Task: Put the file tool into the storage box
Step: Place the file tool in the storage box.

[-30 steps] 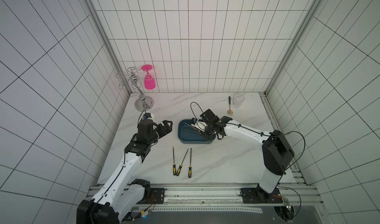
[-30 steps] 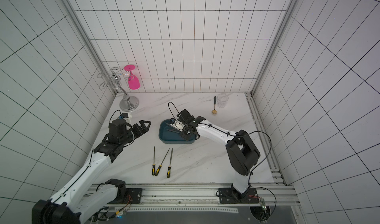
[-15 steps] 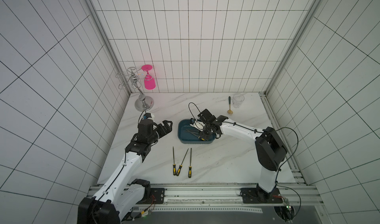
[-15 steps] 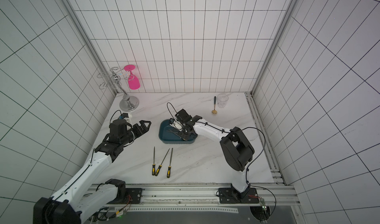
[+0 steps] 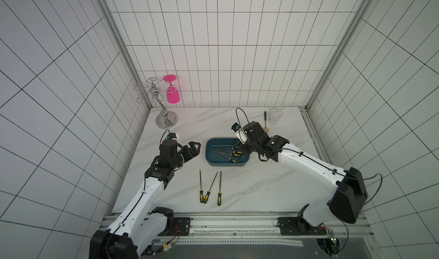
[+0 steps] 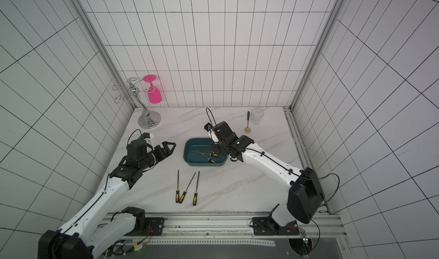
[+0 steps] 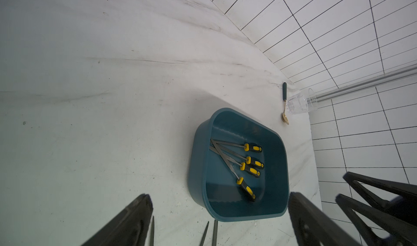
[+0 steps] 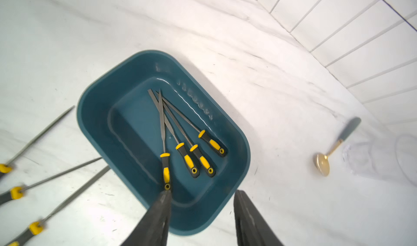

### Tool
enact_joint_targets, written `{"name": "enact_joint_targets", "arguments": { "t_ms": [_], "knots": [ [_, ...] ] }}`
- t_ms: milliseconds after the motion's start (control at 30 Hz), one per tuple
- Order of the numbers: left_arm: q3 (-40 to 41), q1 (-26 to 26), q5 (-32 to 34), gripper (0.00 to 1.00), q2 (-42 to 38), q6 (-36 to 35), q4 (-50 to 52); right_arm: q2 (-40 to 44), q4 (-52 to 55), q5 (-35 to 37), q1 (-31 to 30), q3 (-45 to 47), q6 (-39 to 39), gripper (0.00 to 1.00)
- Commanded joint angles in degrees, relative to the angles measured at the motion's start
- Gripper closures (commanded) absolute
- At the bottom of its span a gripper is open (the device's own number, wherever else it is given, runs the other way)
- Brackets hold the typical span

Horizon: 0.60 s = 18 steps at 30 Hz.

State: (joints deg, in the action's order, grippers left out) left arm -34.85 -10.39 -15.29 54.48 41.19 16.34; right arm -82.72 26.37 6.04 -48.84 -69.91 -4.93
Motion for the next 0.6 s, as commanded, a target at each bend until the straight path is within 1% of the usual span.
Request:
{"name": "enact_joint_targets", "arguments": {
  "t_ms": [0,67,133,233,367,467,567],
  "knots": [
    [1.64,0.15,0.25,0.02,0.75,0.21,1.05,6.01,-0.27,1.25,-0.48,5.85,13.14,0.47],
    [1.94,0.15,1.16,0.02,1.15,0.42,2.03,9.61,-0.33,1.81,-1.51,9.53,19.56,0.46],
    [2.39,0.14,1.99,0.02,1.27,0.73,2.77,11.69,-0.43,2.57,-3.44,12.71,23.92,0.45],
    [3.01,-1.17,2.34,0.02,1.38,1.77,3.27,11.88,-0.82,4.37,-8.10,15.93,28.75,0.44],
    [2.82,-4.59,7.10,0.02,0.20,2.88,6.42,7.42,-0.80,7.62,-16.26,16.81,34.68,0.45],
    [4.32,-4.57,10.34,0.02,-2.30,3.37,7.28,3.75,-4.34,7.87,-21.74,18.00,38.75,0.46],
    [5.17,-4.24,14.07,0.02,-4.99,2.58,7.97,-0.98,-5.14,8.45,-25.67,16.80,41.88,0.46]
  ]
}}
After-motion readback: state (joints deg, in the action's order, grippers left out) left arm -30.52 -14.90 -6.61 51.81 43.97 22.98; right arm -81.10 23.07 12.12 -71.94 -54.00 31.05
